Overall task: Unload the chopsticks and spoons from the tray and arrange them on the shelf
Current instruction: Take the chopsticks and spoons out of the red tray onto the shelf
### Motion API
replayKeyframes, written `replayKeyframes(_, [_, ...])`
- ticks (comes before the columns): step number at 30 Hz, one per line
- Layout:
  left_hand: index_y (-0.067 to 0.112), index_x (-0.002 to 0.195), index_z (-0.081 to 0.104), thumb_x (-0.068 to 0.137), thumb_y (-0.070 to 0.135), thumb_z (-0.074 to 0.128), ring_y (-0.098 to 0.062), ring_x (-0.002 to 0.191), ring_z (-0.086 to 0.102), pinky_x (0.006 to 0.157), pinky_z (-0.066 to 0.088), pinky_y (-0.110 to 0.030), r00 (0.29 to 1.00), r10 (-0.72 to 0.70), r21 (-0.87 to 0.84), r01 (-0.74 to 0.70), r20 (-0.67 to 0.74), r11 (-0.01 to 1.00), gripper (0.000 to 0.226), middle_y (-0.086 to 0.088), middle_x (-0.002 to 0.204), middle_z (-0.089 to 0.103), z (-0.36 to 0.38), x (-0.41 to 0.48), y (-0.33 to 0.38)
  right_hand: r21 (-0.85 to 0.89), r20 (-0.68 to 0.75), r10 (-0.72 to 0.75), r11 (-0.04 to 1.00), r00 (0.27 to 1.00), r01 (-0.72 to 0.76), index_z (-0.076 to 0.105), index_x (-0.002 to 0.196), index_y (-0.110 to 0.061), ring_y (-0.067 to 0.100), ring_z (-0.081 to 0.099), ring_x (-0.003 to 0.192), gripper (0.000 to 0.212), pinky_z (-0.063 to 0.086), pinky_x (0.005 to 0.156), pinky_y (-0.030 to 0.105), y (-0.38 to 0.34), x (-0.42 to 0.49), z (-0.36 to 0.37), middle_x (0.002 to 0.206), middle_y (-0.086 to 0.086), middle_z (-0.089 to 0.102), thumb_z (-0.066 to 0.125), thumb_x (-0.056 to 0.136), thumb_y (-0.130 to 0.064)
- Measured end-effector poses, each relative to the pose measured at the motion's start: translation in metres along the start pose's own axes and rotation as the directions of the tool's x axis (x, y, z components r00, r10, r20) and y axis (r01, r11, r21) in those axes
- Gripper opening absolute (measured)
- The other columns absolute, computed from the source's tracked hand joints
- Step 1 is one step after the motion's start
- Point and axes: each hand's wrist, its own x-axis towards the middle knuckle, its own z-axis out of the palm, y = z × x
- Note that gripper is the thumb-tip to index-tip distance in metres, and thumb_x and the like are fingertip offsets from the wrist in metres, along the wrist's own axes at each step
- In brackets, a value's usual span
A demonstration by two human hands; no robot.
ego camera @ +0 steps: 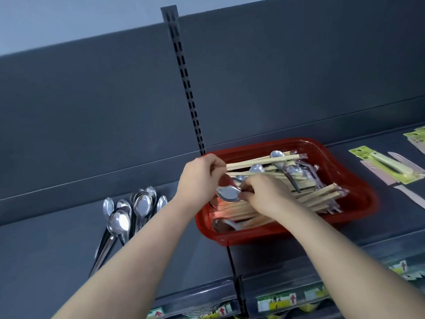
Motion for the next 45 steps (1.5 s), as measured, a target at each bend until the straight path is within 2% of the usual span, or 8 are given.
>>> replayKeyframes(5, [0.01,0.107,0.064,0.092,0.014,0.05,-0.03,0.101,0.062,0.078,0.043,-0.029,0.991,-0.124,0.247,0.11,0.042,0.963,0.021,-0.01,0.105,0.069,0.016,0.009,-0.009,0.036,-0.182,0.145,0.989,0.972,-0.141,0.054,0.062,-0.017,0.027,0.057,0.074,0.035,0.033,0.056,0.029,0.022,0.012,-0.015,0.064,-0.001,0.056,0.059,0.093,-0.034])
replayKeyframes(10, [0.013,0.107,0.062,0.089,0.014,0.055,-0.031,0.101,0.063,0.077,0.049,-0.035,0.958,-0.197,0.603,0.033,0.209,0.797,0.02,-0.009,0.108,0.067,0.041,0.006,-0.004,0.013,-0.165,0.155,0.988,0.974,-0.155,0.054,0.064,-0.017,0.025,0.054,0.071,0.032,0.026,0.048,0.026,0.037,0.012,-0.014,0.065,0.0,0.056,0.06,0.092,-0.031])
replayKeyframes(15, [0.015,0.095,0.062,0.09,0.014,0.049,-0.022,0.088,0.061,0.073,0.044,-0.026,0.969,-0.248,0.131,0.248,-0.018,0.96,0.014,0.0,0.099,0.068,0.035,0.016,-0.012,0.043,-0.11,0.119,0.992,0.987,-0.115,0.065,0.076,-0.015,0.026,0.059,0.077,0.021,0.038,0.061,0.029,0.034,0.015,-0.008,0.074,0.002,0.064,0.061,0.092,-0.029])
replayKeyframes(21, [0.021,0.084,0.058,0.088,0.005,0.048,-0.021,0.09,0.065,0.086,0.054,-0.036,0.852,-0.453,-0.347,0.356,-0.26,0.868,0.02,0.008,0.087,0.065,-0.015,0.012,-0.053,0.146,-0.161,-0.016,0.988,0.987,0.04,0.066,0.075,-0.019,0.026,0.057,0.075,0.016,0.04,0.06,0.032,-0.015,0.021,-0.007,0.071,0.0,0.063,0.059,0.089,-0.024])
replayKeyframes(30, [0.016,0.096,0.064,0.086,-0.004,0.046,-0.026,0.088,0.064,0.085,0.054,-0.038,0.699,-0.628,-0.383,0.507,-0.342,0.773,0.028,-0.004,0.095,0.068,-0.098,-0.033,-0.151,0.166,-0.075,-0.176,0.968,0.982,0.186,0.068,0.083,-0.012,0.028,0.06,0.081,0.017,0.046,0.067,0.033,-0.131,0.026,0.042,0.079,0.003,0.067,0.06,0.087,-0.026])
replayKeyframes(40, [0.011,0.098,0.063,0.087,-0.002,0.049,-0.016,0.079,0.06,0.059,0.042,-0.014,0.889,-0.457,-0.063,0.457,0.005,0.887,0.022,-0.002,0.091,0.066,-0.092,-0.038,-0.206,0.082,0.094,-0.003,0.997,0.996,-0.004,0.045,0.059,-0.013,0.031,0.053,0.078,0.037,0.032,0.062,0.029,-0.166,0.024,0.112,0.064,0.002,0.054,0.062,0.088,-0.028])
replayKeyframes(42, [0.006,0.107,0.062,0.086,-0.002,0.054,-0.013,0.078,0.058,0.059,0.041,-0.009,0.913,-0.408,-0.115,0.407,0.019,0.906,0.024,-0.001,0.093,0.066,-0.087,-0.035,-0.209,0.102,0.1,0.031,0.994,0.995,-0.041,0.062,0.081,-0.016,0.03,0.061,0.095,0.013,0.041,0.069,0.029,-0.167,0.024,0.12,0.091,0.004,0.069,0.063,0.088,-0.028])
replayKeyframes(45, [0.007,0.113,0.061,0.082,-0.009,0.05,-0.013,0.085,0.059,0.072,0.047,-0.013,0.931,-0.363,-0.166,0.362,0.025,0.917,0.037,-0.003,0.101,0.066,-0.086,-0.033,-0.21,0.123,0.076,0.086,0.988,0.993,-0.095,0.06,0.117,-0.019,0.028,0.06,0.108,0.03,0.049,0.085,0.033,-0.169,0.022,0.127,0.114,0.003,0.067,0.062,0.089,-0.03])
